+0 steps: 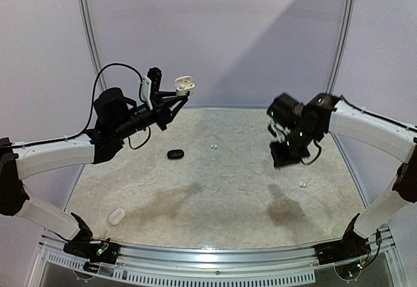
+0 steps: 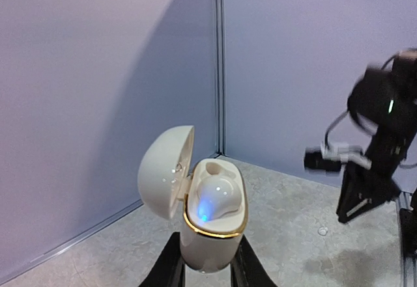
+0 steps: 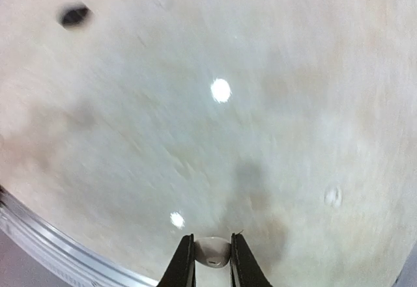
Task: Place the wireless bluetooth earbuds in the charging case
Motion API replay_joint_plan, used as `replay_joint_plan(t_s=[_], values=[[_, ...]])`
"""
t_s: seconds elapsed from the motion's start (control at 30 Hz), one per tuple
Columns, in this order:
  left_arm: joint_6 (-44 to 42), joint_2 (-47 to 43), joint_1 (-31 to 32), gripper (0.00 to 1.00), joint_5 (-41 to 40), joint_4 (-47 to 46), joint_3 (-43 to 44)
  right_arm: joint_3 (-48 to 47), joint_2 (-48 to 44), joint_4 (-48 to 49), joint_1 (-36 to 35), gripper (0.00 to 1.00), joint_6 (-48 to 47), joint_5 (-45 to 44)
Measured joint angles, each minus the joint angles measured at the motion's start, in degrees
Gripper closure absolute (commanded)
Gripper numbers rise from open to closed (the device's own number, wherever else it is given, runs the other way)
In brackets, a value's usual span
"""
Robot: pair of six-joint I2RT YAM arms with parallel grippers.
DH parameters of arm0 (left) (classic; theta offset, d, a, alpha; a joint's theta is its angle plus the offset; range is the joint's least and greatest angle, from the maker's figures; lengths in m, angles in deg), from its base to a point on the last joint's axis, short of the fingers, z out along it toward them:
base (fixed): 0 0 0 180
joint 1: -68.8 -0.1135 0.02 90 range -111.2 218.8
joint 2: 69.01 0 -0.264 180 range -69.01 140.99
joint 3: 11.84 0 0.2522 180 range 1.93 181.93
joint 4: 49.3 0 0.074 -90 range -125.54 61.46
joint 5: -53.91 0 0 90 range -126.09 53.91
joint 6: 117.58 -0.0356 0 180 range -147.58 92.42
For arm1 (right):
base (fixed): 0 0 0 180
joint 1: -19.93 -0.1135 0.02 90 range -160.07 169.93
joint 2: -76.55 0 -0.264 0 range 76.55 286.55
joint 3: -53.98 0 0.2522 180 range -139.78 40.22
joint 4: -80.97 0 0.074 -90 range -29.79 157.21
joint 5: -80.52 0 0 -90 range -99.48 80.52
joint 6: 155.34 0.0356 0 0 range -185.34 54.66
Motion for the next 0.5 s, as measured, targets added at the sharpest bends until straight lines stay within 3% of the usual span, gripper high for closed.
replay_joint_plan(t_s=[0.1, 0.2, 0.5], values=[[-1.57, 0.02, 0.07, 1.0, 0.55, -1.03, 0.0, -14.88, 0.04, 7.34, -2.34, 1.0, -4.96, -2.84], [-3.52, 0.02, 0.2, 1.0, 1.22, -2.12, 0.02, -22.1, 0.2, 17.14, -6.75, 1.0, -10.95, -4.42], [-6.51, 0.02, 0.5, 1.0, 1.95, -3.85, 0.02, -20.63, 4.74, 48.48, -14.08, 1.0, -26.91, -0.24]])
